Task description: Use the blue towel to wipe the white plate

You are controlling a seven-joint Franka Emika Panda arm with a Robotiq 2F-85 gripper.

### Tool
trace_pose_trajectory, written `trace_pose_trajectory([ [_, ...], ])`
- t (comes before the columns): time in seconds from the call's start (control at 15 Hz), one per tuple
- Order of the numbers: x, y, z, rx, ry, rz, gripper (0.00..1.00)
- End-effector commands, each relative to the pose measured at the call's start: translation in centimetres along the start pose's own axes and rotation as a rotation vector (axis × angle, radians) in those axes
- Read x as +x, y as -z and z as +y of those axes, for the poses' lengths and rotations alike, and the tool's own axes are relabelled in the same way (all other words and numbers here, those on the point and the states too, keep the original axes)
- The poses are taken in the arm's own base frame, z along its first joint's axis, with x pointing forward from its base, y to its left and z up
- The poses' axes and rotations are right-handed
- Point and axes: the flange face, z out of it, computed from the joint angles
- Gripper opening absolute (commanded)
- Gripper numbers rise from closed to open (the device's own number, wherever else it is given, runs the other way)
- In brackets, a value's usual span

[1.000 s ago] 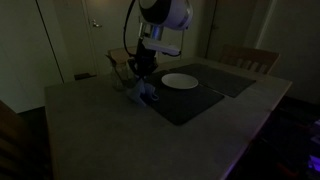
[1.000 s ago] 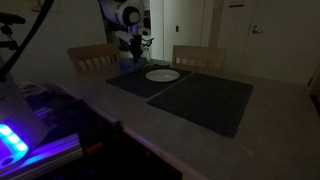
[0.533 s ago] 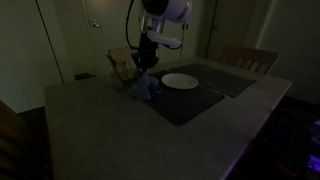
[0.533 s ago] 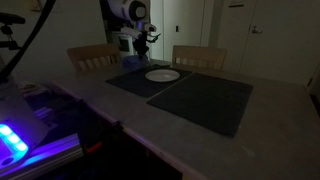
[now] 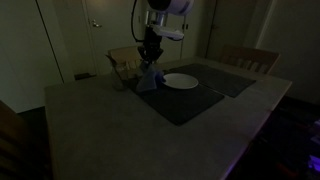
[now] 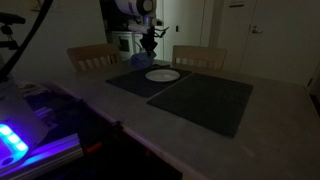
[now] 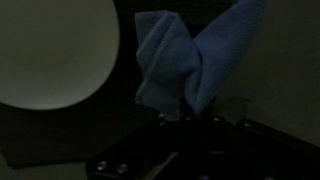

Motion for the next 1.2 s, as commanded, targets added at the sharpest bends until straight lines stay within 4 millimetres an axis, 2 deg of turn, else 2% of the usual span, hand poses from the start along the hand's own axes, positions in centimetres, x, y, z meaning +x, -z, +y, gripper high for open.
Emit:
trace_pose_trajectory([
  [0.0, 0.4, 2.1, 2.1, -0.054, 0.026, -0.015, 0.02],
  [0.33, 0.9, 4.0, 5.4, -0.142, 0.029, -0.022, 0.02],
  [0.73, 0.5, 5.9, 9.4, -0.259, 0.035, -0.074, 0.02],
  [1.13, -0.8, 4.1, 12.3, -0.246, -0.031, -0.139, 0.02],
])
